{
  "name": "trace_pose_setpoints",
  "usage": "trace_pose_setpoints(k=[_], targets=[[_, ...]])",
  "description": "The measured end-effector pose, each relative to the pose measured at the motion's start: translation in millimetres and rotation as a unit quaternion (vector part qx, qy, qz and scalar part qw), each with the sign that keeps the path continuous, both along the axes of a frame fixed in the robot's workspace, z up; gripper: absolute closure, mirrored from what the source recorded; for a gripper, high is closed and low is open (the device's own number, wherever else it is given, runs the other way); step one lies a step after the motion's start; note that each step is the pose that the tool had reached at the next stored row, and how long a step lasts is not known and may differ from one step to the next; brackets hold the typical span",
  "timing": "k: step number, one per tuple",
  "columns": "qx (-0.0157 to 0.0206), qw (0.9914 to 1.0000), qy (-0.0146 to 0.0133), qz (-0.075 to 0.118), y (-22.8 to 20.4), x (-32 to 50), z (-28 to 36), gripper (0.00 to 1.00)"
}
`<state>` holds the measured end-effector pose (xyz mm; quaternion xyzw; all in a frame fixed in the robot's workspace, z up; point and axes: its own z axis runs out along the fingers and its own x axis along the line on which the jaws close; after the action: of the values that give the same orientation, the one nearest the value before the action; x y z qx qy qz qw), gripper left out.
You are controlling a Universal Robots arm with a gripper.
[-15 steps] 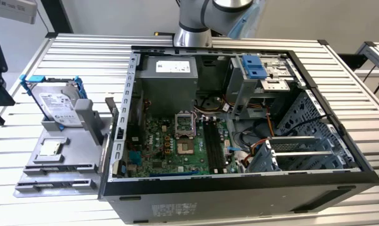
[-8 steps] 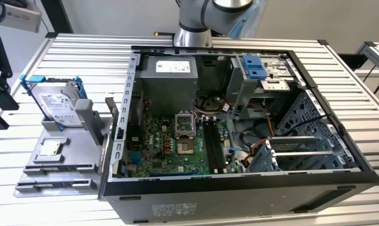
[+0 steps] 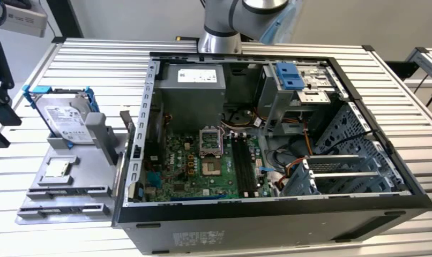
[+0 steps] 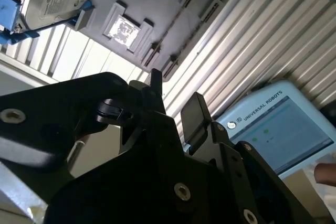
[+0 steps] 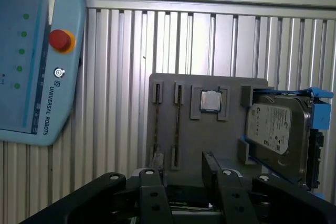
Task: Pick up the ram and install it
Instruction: 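Pick up the ram and move it above insertion slot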
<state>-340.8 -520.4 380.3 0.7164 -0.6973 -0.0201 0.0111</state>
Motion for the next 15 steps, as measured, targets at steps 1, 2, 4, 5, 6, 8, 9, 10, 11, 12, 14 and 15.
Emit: trace_pose_setpoints(k=[1,2,4,5,6,8,9,10,11,12,14,15], targets=[[-0.0002,1.0,0.0,0.0,0.0,0.0,0.0,0.0],[-0.0005,1.0,0.0,0.0,0.0,0.0,0.0,0.0],[-0.0011,1.0,0.0,0.0,0.0,0.0,0.0,0.0],[-0.0015,1.0,0.0,0.0,0.0,0.0,0.0,0.0],[-0.0017,1.0,0.0,0.0,0.0,0.0,0.0,0.0],[-0.0022,1.0,0.0,0.0,0.0,0.0,0.0,0.0],[-0.0024,1.0,0.0,0.0,0.0,0.0,0.0,0.0],[-0.0026,1.0,0.0,0.0,0.0,0.0,0.0,0.0],[-0.0028,1.0,0.0,0.0,0.0,0.0,0.0,0.0],[-0.003,1.0,0.0,0.0,0.0,0.0,0.0,0.0],[-0.0035,0.99999,0.0,0.0,0.0,0.0,0.0,0.0],[-0.0037,0.99999,0.0,0.0,0.0,0.0,0.0,0.0]])
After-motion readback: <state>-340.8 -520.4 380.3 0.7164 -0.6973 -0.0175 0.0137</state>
